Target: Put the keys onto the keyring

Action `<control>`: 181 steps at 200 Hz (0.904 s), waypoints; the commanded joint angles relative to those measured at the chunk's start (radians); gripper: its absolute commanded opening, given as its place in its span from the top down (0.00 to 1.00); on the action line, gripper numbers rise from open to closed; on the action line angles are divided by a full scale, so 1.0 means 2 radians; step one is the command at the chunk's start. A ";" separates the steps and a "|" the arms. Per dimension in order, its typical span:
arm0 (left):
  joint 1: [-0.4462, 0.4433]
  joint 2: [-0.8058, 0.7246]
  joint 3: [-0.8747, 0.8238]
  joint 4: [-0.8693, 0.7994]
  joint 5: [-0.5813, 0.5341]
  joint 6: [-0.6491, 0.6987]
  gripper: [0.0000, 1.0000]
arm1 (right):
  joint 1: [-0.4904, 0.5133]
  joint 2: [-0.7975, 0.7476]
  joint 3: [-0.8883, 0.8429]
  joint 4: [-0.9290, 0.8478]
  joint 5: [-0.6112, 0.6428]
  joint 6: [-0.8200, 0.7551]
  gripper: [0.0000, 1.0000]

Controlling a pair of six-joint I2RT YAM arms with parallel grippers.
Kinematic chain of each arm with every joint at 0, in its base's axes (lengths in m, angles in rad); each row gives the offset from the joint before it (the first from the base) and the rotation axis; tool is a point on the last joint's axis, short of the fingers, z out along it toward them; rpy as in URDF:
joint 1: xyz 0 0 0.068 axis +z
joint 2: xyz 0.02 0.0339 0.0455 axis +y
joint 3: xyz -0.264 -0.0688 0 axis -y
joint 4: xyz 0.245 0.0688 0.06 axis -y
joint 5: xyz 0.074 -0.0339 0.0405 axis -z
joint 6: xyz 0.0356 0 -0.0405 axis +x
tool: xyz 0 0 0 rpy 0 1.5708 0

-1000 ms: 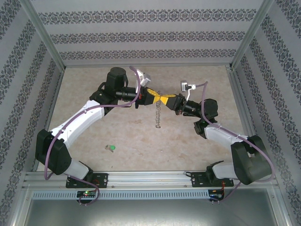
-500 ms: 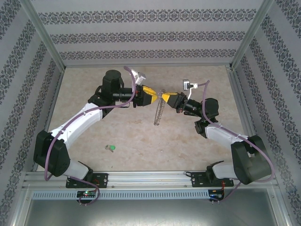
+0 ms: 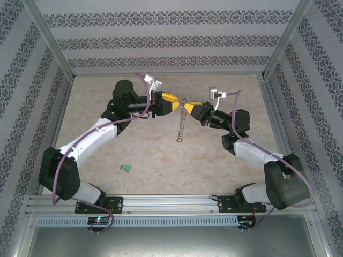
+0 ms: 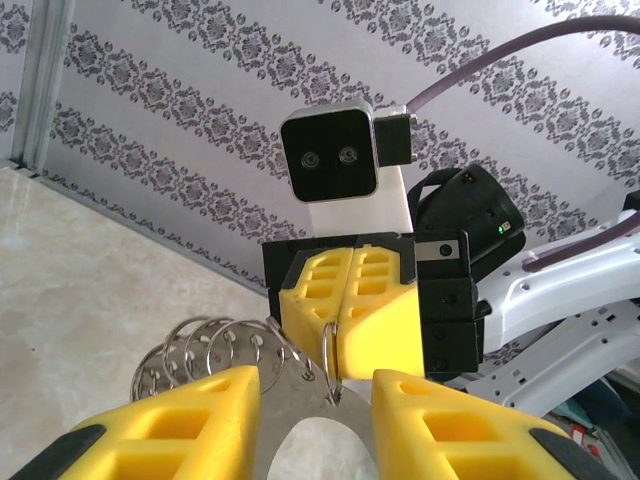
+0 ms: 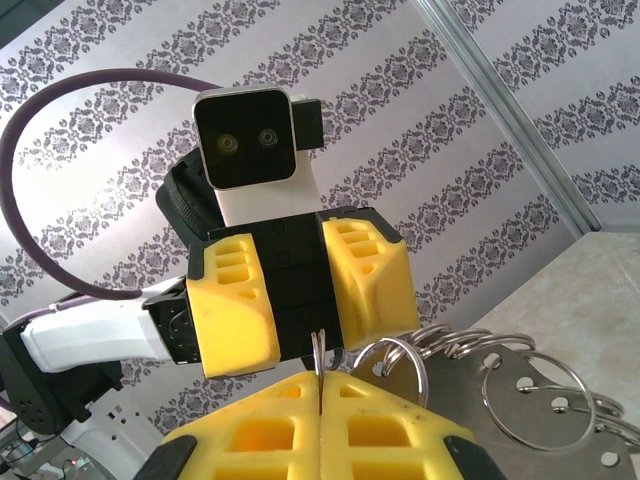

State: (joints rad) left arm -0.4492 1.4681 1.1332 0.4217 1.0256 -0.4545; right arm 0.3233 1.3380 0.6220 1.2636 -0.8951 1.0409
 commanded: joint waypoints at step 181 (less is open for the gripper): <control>-0.017 0.033 0.011 0.069 0.018 -0.043 0.73 | 0.010 0.013 0.023 0.035 0.007 -0.008 1.00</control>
State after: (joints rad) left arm -0.4717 1.5272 1.1278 0.5079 1.0466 -0.5320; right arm 0.3302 1.3624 0.6342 1.2678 -0.8948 1.0409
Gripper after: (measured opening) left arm 0.272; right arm 0.065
